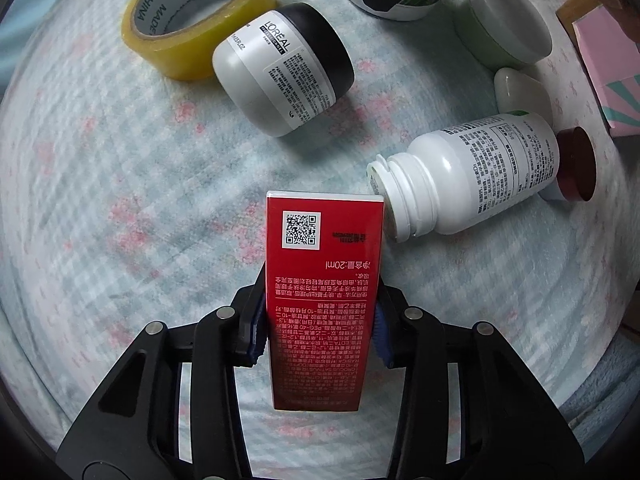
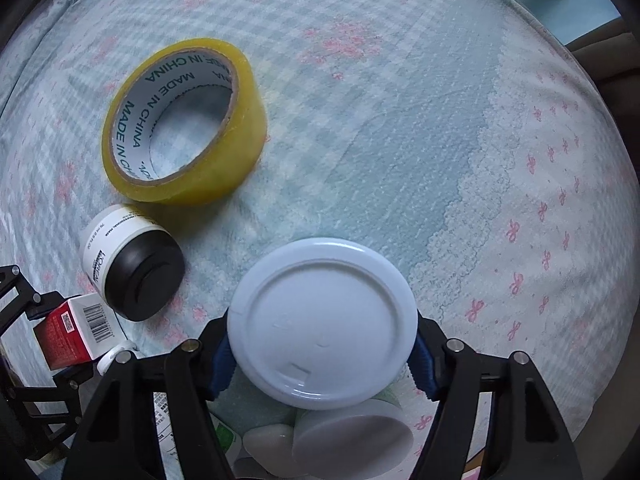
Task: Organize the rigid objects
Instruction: 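Lift the red box with the left tool while the right tool lifts the white lid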
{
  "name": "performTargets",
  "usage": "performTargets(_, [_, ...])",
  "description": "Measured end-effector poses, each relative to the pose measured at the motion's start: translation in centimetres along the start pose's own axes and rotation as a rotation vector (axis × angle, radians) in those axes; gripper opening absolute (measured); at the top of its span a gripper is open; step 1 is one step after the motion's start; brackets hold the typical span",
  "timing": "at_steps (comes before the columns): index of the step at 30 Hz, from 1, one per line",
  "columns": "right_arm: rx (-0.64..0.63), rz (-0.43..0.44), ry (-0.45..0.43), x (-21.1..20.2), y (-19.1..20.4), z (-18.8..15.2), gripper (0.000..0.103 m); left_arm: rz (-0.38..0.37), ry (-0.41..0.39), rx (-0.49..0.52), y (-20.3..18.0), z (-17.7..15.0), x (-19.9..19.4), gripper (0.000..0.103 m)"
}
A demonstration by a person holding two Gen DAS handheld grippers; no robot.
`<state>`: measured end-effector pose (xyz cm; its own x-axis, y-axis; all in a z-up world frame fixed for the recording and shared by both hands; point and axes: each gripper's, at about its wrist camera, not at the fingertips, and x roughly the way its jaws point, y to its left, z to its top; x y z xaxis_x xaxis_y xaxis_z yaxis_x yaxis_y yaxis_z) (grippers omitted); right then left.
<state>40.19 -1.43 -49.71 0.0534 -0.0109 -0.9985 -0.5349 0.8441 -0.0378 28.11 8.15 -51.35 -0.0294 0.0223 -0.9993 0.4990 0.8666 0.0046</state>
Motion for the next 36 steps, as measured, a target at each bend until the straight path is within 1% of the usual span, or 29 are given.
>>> performTargets(3, [0.029,0.008,-0.023,-1.2,0.1,-0.4,0.066,-0.008,-0.022,-0.016,0.8,-1.3,-1.1,0.038])
performTargets(5, [0.041,0.006,-0.043,-2.1,0.3,-0.7,0.066,-0.004,-0.035,-0.024,0.9,-2.0,-1.7,0.038])
performTargets(7, [0.046,0.002,-0.058,-3.2,0.7,-1.0,0.066,0.016,-0.054,-0.035,1.0,-2.8,-2.5,0.038])
performTargets(10, [0.073,0.007,-0.081,-5.0,1.3,-2.1,0.066,0.015,-0.075,-0.056,1.6,-4.0,-4.0,0.038])
performTargets(12, [0.094,0.016,-0.097,-6.4,1.6,-2.7,0.066,0.012,-0.098,-0.075,2.0,-4.9,-5.5,0.038])
performTargets(13, [0.104,0.019,-0.107,-7.8,1.1,-3.2,0.066,0.016,-0.112,-0.080,2.1,-5.3,-6.3,0.038])
performTargets(18, [0.160,0.026,-0.165,-11.6,2.4,-5.2,0.066,0.021,-0.199,-0.098,2.3,-7.2,-11.0,0.038])
performTargets(20, [0.184,0.027,-0.194,-13.6,2.8,-6.1,0.066,0.024,-0.243,-0.099,2.3,-7.4,-13.2,0.038])
performTargets(21, [0.194,0.026,-0.204,-14.6,2.9,-6.3,0.066,0.025,-0.262,-0.098,2.7,-7.0,-14.3,0.038])
performTargets(22, [0.205,0.025,-0.218,-16.1,3.1,-6.8,0.066,0.022,-0.283,-0.101,2.1,-6.7,-15.5,0.038])
performTargets(23, [0.215,0.022,-0.231,-17.2,3.1,-7.2,0.066,0.014,-0.301,-0.102,2.2,-6.6,-16.5,0.038])
performTargets(26, [0.255,0.020,-0.269,-21.1,3.0,-9.2,0.066,0.000,-0.367,-0.089,2.3,-7.0,-19.1,0.038])
performTargets(29, [0.300,0.028,-0.304,-24.3,2.5,-11.3,0.066,-0.001,-0.420,-0.079,2.0,-6.5,-21.7,0.038])
performTargets(33, [0.335,0.044,-0.359,-28.0,1.2,-14.5,0.066,0.001,-0.481,-0.061,0.2,-6.0,-25.6,0.038])
performTargets(36, [0.335,0.038,-0.390,-30.3,-0.3,-17.2,0.066,0.007,-0.513,-0.045,-2.3,-5.1,-28.2,0.038])
